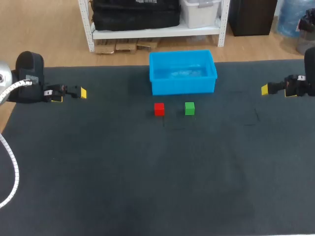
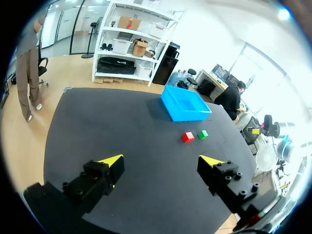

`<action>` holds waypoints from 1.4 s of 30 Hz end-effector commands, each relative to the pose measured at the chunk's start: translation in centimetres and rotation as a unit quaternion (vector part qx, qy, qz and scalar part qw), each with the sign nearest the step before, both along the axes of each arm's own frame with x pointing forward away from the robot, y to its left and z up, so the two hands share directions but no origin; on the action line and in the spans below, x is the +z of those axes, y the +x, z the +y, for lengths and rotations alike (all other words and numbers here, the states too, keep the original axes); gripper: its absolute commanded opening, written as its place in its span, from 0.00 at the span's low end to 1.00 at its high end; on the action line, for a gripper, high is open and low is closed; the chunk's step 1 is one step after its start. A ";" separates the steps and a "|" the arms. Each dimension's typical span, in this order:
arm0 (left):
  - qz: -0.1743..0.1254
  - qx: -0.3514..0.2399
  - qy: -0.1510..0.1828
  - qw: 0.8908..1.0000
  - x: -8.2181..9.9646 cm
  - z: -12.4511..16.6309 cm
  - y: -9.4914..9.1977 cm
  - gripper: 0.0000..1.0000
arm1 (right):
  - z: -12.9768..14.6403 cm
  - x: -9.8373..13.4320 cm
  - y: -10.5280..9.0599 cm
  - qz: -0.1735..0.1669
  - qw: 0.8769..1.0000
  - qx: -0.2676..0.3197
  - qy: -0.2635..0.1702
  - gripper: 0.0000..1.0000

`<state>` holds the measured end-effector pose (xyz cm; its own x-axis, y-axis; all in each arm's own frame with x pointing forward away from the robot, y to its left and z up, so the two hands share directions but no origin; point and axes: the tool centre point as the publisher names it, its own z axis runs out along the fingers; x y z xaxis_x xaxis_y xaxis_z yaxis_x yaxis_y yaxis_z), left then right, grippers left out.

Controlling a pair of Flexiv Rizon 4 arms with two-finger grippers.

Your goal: Use the left arm to pick the red cube and place it into the blue plastic box first, then use the right arm to grasp the green cube and put it into the same blue plastic box after the first action is fully finished.

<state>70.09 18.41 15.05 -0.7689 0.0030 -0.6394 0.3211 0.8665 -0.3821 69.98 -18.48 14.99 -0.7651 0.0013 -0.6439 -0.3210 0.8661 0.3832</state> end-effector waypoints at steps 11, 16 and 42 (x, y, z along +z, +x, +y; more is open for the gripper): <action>-0.001 0.000 -0.001 1.000 0.0 0.1 0.0 1.00 | 0.0 0.0 0.0 0.000 1.000 0.000 0.000 1.00; 0.005 -0.003 -0.001 1.000 0.3 -0.1 0.1 1.00 | 0.0 0.0 0.0 0.000 1.000 0.000 0.000 1.00; 0.114 0.024 0.113 0.987 0.6 -2.7 1.3 1.00 | 0.0 0.0 0.0 0.000 1.000 0.000 0.000 1.00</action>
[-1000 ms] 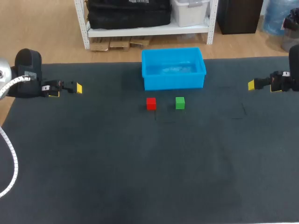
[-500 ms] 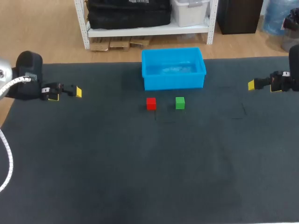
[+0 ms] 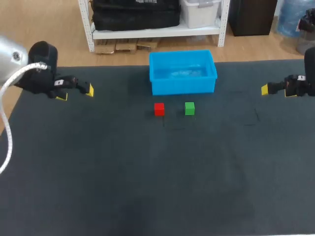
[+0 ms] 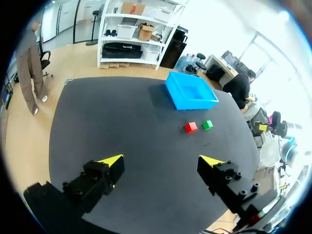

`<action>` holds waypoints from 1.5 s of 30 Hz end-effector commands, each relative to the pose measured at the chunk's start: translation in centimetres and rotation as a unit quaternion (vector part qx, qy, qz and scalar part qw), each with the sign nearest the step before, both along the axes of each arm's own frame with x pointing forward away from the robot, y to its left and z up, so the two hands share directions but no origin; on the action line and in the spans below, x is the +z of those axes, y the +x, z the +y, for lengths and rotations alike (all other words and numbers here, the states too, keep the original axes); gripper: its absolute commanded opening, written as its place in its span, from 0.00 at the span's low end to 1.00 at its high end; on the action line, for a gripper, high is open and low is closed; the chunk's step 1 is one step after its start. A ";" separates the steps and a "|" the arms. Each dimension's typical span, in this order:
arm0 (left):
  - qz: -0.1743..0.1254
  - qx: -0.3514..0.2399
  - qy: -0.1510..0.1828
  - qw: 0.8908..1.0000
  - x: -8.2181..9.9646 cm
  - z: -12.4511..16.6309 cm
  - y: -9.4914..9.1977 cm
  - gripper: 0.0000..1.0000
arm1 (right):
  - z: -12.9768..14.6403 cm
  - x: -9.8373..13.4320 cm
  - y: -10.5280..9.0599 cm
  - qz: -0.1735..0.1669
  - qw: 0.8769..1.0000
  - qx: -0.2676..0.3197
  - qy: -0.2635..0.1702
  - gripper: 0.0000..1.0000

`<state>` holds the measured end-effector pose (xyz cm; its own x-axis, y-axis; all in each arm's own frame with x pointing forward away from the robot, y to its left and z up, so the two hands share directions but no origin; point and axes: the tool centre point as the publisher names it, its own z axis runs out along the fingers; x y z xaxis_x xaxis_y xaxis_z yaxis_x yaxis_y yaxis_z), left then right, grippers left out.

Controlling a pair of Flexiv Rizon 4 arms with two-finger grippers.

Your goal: Use the left arm to pick the red cube and place it into the blue plastic box first, then use the right arm to grasp the green cube and put it into the same blue plastic box after the first action is fully finished.

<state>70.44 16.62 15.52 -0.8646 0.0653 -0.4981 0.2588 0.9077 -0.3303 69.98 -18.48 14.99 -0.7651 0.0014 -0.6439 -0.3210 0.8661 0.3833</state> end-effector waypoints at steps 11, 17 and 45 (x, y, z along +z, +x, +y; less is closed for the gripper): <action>0.048 0.034 0.081 0.995 0.0 -3.1 2.1 1.00 | 0.0 0.0 0.0 0.000 1.000 0.000 0.000 1.00; 0.063 0.041 0.089 0.993 -0.3 -4.4 3.0 1.00 | 0.0 0.0 0.0 0.000 1.000 0.000 0.000 1.00; 0.120 0.077 0.147 0.979 -0.1 -10.6 6.4 1.00 | 0.0 0.0 0.0 0.000 1.000 0.000 0.000 1.00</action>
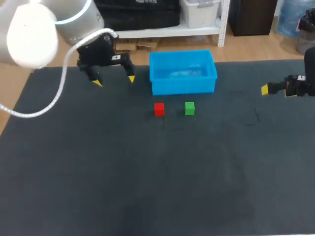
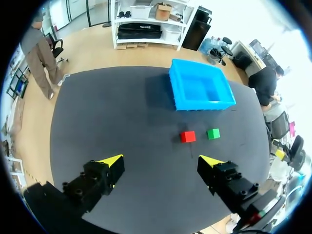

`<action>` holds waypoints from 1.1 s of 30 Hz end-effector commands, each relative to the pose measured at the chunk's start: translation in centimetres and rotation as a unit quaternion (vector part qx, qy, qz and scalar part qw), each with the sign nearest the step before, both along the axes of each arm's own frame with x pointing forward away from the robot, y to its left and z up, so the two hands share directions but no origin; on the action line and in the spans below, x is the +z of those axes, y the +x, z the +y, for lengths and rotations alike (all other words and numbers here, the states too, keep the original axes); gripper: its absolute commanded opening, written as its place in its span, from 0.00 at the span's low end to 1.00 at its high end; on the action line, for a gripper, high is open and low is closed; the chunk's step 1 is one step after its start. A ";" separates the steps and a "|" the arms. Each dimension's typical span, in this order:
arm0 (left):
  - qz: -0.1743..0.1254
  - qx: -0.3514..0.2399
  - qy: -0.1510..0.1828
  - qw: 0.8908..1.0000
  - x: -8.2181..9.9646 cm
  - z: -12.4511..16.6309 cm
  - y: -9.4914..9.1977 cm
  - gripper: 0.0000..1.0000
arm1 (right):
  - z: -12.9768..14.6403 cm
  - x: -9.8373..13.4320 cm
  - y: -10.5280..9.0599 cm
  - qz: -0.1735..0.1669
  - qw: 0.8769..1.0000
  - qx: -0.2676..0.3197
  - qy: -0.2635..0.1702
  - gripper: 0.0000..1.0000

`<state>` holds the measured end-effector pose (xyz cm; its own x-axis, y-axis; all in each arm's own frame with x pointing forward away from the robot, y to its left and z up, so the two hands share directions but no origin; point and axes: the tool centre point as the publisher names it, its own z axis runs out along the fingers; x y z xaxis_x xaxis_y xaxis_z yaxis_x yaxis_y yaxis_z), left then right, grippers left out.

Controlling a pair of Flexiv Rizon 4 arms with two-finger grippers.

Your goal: Use the left arm to pick the red cube and place it into the blue plastic box first, then use the right arm to grasp the green cube and put it into the same blue plastic box after the first action is fully finished.

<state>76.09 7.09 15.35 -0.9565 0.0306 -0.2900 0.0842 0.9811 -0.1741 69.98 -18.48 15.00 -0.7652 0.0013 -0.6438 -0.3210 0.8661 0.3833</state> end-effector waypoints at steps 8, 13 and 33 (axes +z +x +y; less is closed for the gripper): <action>0.041 0.028 0.088 0.995 -0.4 -2.3 0.7 1.00 | 0.0 0.0 0.0 0.000 1.000 0.000 0.000 1.00; 0.050 0.036 0.099 0.993 -0.4 -2.6 0.7 1.00 | 0.0 0.0 0.0 0.000 1.000 0.000 0.000 1.00; 0.069 0.030 0.115 0.991 -1.2 -6.4 1.5 1.00 | 0.0 0.0 0.0 0.000 1.000 0.000 0.000 1.00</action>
